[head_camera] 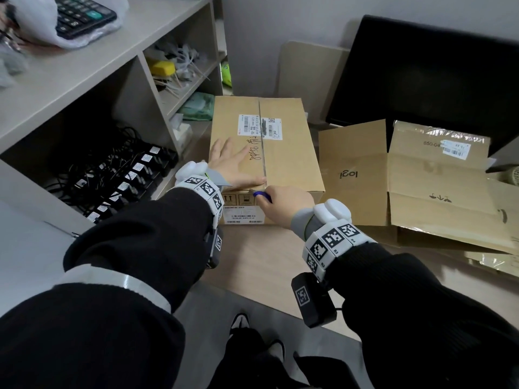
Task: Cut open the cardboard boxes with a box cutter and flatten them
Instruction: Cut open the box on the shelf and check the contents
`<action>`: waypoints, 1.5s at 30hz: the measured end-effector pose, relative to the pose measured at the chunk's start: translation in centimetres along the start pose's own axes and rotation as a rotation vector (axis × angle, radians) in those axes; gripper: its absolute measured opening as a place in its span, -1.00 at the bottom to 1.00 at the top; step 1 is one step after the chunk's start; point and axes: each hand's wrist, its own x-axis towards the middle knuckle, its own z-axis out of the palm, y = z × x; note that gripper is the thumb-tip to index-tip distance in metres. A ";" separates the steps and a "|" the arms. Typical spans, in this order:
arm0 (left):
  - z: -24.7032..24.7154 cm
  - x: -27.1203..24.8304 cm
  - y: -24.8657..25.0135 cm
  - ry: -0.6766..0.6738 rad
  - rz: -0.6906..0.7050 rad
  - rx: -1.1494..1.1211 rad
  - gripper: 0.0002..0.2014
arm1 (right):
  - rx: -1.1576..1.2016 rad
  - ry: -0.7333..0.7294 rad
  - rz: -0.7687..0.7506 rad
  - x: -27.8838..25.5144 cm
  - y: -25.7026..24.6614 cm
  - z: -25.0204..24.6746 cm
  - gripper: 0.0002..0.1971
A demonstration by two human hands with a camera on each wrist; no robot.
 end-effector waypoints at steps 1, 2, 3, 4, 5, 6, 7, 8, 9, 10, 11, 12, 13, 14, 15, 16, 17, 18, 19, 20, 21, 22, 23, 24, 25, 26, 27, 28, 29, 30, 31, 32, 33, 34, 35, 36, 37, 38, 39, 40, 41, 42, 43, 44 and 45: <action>0.0 0.0 0.0 0.000 0.001 -0.002 0.02 | 0.000 -0.001 -0.001 0.2 0.1 0.0 -0.65; -0.1 -0.1 0.0 -0.001 0.002 -0.003 0.02 | 0.000 -0.003 -0.003 0.3 0.1 0.1 -0.64; -0.1 -0.2 0.1 -0.002 0.001 -0.001 0.01 | 0.000 -0.007 -0.005 0.5 0.2 0.1 -0.63; -0.1 -0.2 0.1 -0.002 0.001 0.002 0.01 | -0.002 -0.010 -0.010 0.6 0.2 0.1 -0.62; -0.1 -0.2 0.0 -0.003 -0.001 0.002 0.01 | -0.005 -0.015 -0.015 0.6 0.3 0.0 -0.63; -0.1 -0.2 0.0 -0.005 -0.003 -0.001 0.01 | -0.010 -0.018 -0.019 0.6 0.4 0.0 -0.63; -0.1 -0.2 0.0 -0.007 -0.005 -0.004 0.01 | -0.014 -0.021 -0.022 0.6 0.4 -0.1 -0.64; -0.1 -0.1 0.1 -0.010 -0.006 -0.005 0.01 | -0.018 -0.024 -0.025 0.6 0.5 -0.1 -0.64; -0.2 -0.1 0.1 -0.012 -0.006 -0.004 0.01 | -0.022 -0.027 -0.028 0.7 0.5 -0.1 -0.64; -0.2 -0.1 0.1 -0.015 -0.007 -0.003 0.01 | -0.028 -0.032 -0.030 0.7 0.4 -0.2 -0.64; -0.2 -0.1 0.1 -0.018 -0.006 -0.002 0.01 | -0.030 -0.037 -0.028 0.7 0.4 -0.2 -0.64; -0.2 -0.1 0.1 -0.018 -0.005 -0.001 0.01 | -0.032 -0.038 -0.024 0.7 0.3 -0.2 -0.63; -0.2 -0.2 0.1 -0.017 -0.005 -0.003 0.01 | -0.034 -0.037 -0.017 0.7 0.2 -0.2 -0.63; -0.3 -0.2 0.1 -0.016 -0.005 -0.004 0.01 | -0.038 -0.035 -0.007 0.6 0.1 -0.1 -0.63; -0.3 -0.2 0.1 -0.015 -0.005 -0.005 0.01 | -0.042 -0.034 0.006 0.5 0.0 -0.1 -0.63; -0.3 -0.2 0.1 -0.015 -0.006 -0.006 0.00 | -0.045 -0.035 0.021 0.5 -0.1 0.0 -0.63; -0.3 -0.2 0.1 -0.015 -0.006 -0.008 0.00 | -0.045 -0.036 0.034 0.4 -0.2 0.0 -0.62; -0.3 -0.3 0.2 -0.014 -0.006 -0.010 0.00 | -0.046 -0.036 0.044 0.4 -0.3 0.1 -0.62; -0.3 -0.3 0.2 -0.013 -0.006 -0.011 0.00 | -0.047 -0.034 0.050 0.4 -0.4 0.2 -0.62; -0.2 -0.3 0.2 -0.012 -0.006 -0.014 -0.01 | -0.046 -0.030 0.056 0.4 -0.4 0.3 -0.62; -0.2 -0.3 0.1 -0.013 -0.006 -0.017 -0.01 | -0.042 -0.024 0.064 0.3 -0.5 0.3 -0.62; -0.2 -0.3 0.1 -0.013 -0.005 -0.019 -0.01 | -0.035 -0.016 0.074 0.2 -0.5 0.4 -0.62; -0.2 -0.2 0.1 -0.014 -0.004 -0.022 -0.01 | -0.028 -0.008 0.083 0.2 -0.4 0.4 -0.61; -0.2 -0.2 0.0 -0.013 -0.001 -0.025 -0.01 | -0.022 -0.004 0.093 0.1 -0.4 0.5 -0.60; -0.2 -0.1 -0.1 -0.011 0.000 -0.029 0.00 | -0.016 -0.002 0.102 0.1 -0.4 0.5 -0.59; -0.1 -0.1 -0.2 -0.010 0.002 -0.032 0.00 | -0.010 -0.001 0.111 0.0 -0.5 0.6 -0.59; -0.1 0.0 -0.2 -0.008 0.003 -0.036 0.00 | -0.005 0.001 0.118 0.0 -0.5 0.7 -0.60; 0.0 0.0 -0.3 -0.007 0.003 -0.041 0.00 | 0.001 0.004 0.123 0.1 -0.6 0.9 -0.60; 0.0 0.0 -0.4 -0.006 0.005 -0.045 0.00 | 0.006 0.008 0.133 0.1 -0.5 1.0 -0.60; 0.0 0.1 -0.4 -0.005 0.007 -0.046 0.00 | 0.017 0.006 0.149 -0.1 -0.2 0.9 -0.60; 0.0 0.1 -0.4 -0.004 0.010 -0.044 0.01 | 0.037 -0.004 0.169 -0.2 0.2 0.7 -0.60; 0.0 0.2 -0.5 -0.004 0.010 -0.041 0.01 | 0.062 -0.019 0.184 -0.4 0.7 0.4 -0.61; 0.0 0.2 -0.6 -0.003 0.009 -0.039 0.02 | 0.084 -0.038 0.196 -0.5 1.3 0.1 -0.61; 0.0 0.3 -0.6 -0.005 0.007 -0.036 0.02 | 0.102 -0.056 0.208 -0.6 1.9 -0.2 -0.61; 0.0 0.3 -0.7 -0.005 0.002 -0.033 0.02 | 0.114 -0.069 0.215 -0.6 2.2 -0.4 -0.61; 0.0 0.4 -0.8 -0.008 -0.002 -0.031 0.03 | 0.121 -0.073 0.221 -0.6 2.6 -0.5 -0.60; 0.1 0.4 -0.8 -0.014 -0.003 -0.030 0.03 | 0.127 -0.071 0.229 -0.6 2.9 -0.5 -0.60; 0.1 0.4 -0.8 -0.019 -0.003 -0.033 0.03 | 0.133 -0.070 0.240 -0.7 3.2 -0.5 -0.60; 0.1 0.5 -0.8 -0.022 -0.003 -0.035 0.03 | 0.136 -0.065 0.254 -0.8 3.5 -0.6 -0.59; 0.1 0.5 -0.8 -0.025 -0.003 -0.034 0.03 | 0.139 -0.057 0.270 -1.1 3.9 -0.6 -0.59; 0.0 0.5 -0.8 -0.027 -0.003 -0.032 0.03 | 0.141 -0.047 0.286 -1.3 4.4 -0.7 -0.59; 0.0 0.5 -0.8 -0.028 -0.002 -0.033 0.03 | 0.143 -0.037 0.304 -1.6 4.8 -0.8 -0.59; 0.1 0.6 -0.8 -0.027 0.002 -0.034 0.03 | 0.142 -0.026 0.319 -1.8 5.3 -0.8 -0.59; 0.1 0.6 -0.8 -0.028 0.004 -0.035 0.04 | 0.144 -0.019 0.335 -2.0 5.7 -0.9 -0.59; 0.1 0.6 -0.8 -0.030 0.005 -0.033 0.04 | 0.151 -0.019 0.351 -2.2 6.0 -1.0 -0.59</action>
